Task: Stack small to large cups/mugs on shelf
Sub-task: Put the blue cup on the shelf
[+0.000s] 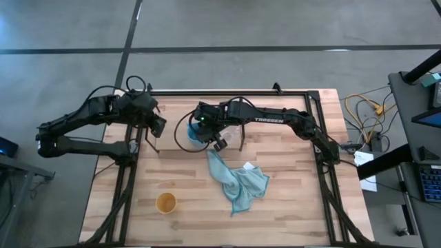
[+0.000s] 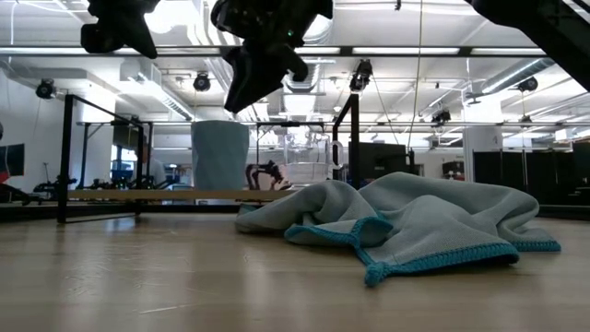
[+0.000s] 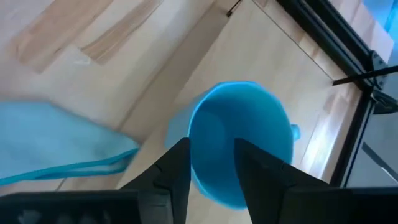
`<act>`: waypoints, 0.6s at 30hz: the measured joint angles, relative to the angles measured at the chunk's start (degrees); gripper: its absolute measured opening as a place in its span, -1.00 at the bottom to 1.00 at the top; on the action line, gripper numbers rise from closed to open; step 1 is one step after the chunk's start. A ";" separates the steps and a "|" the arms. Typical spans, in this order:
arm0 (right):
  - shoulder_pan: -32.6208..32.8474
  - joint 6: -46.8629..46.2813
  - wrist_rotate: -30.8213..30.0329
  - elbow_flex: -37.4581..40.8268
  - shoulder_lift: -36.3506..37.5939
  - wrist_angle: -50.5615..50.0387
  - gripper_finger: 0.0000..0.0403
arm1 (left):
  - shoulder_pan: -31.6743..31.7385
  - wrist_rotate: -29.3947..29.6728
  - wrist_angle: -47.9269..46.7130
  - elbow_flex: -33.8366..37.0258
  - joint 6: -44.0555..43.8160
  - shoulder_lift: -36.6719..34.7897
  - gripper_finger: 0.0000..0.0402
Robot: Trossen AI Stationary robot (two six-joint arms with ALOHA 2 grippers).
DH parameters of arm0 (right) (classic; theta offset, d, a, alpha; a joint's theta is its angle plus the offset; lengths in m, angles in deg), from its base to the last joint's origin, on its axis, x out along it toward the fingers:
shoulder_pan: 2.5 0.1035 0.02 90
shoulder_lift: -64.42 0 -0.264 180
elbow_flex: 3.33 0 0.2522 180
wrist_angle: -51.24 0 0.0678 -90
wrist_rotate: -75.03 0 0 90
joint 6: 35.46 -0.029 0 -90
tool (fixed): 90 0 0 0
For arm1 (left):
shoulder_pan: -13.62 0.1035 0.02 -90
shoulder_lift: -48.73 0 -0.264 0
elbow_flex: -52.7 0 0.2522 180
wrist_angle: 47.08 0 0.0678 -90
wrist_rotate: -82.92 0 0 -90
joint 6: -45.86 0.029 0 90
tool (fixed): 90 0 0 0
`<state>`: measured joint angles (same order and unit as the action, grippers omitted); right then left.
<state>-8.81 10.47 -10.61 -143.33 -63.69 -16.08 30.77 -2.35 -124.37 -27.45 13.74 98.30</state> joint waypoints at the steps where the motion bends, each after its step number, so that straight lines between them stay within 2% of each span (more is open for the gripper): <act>1: -0.11 0.09 0.00 0.06 0.00 -0.04 -0.42 | 0.01 -0.02 0.02 0.00 0.00 0.02 -1.00; 18: -0.90 0.16 0.09 4.39 0.00 -0.05 -0.43 | 0.01 -0.04 0.02 0.02 0.01 0.02 -1.00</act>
<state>-9.70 10.63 -10.53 -138.94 -63.69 -16.13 30.78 -2.39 -124.35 -27.43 13.76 98.31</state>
